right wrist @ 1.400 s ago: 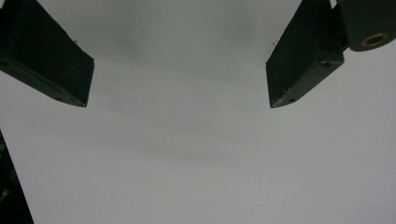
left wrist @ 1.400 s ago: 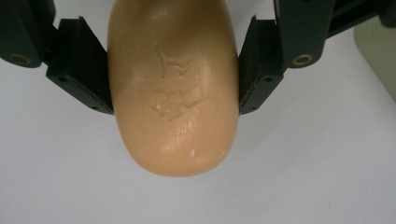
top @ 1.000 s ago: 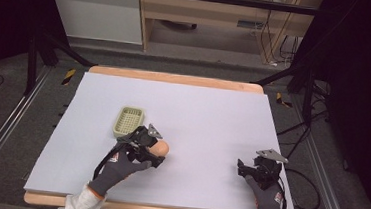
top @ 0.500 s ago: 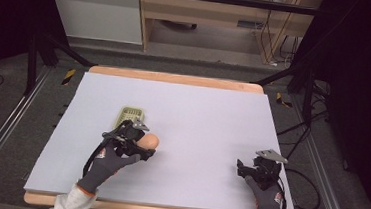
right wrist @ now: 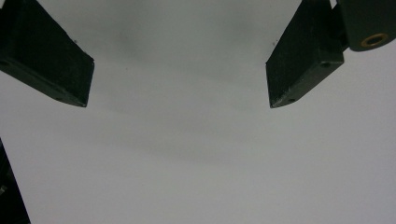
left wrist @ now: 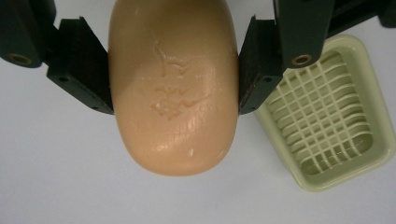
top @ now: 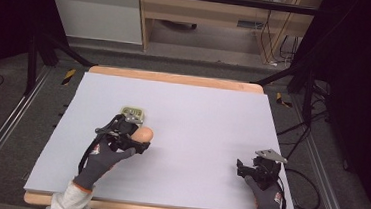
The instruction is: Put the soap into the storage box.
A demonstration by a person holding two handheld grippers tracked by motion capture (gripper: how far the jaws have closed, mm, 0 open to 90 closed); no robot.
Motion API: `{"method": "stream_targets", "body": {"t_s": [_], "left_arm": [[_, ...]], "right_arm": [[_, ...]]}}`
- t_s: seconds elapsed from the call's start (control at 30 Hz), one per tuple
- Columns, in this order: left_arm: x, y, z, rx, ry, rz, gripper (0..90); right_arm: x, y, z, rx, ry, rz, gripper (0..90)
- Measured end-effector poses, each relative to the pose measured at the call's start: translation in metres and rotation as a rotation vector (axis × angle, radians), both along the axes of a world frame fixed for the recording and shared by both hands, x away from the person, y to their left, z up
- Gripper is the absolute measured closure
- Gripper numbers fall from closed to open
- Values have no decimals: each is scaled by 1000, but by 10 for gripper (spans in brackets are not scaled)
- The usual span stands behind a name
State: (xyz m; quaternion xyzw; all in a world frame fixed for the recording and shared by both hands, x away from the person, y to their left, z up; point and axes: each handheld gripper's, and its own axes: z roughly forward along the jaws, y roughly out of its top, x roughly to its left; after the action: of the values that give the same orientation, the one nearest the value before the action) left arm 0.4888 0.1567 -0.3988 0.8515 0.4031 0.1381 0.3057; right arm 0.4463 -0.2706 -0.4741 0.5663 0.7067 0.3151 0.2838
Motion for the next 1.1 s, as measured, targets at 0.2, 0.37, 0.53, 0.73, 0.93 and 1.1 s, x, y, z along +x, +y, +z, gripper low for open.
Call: {"method": "stream_targets", "body": {"t_s": [0.2,0.37,0.53,0.73,0.93,1.1], "left_arm": [[4,8,6,-17,-14,26,318],[9,15,8,-22,-25,58,318],[14,21,9,-21,-29,83,318],[23,25,9,-14,-30,107,318],[33,28,9,-9,-32,133,318],[40,34,9,-15,-30,162,318]], "right_arm": [[0,0,0,0,1,3,80],[0,0,0,-4,-1,7,81],[1,0,0,0,3,1,80],[1,0,0,0,3,0,80],[1,0,0,0,1,-3,79],[1,1,0,-2,1,-2,79]]}}
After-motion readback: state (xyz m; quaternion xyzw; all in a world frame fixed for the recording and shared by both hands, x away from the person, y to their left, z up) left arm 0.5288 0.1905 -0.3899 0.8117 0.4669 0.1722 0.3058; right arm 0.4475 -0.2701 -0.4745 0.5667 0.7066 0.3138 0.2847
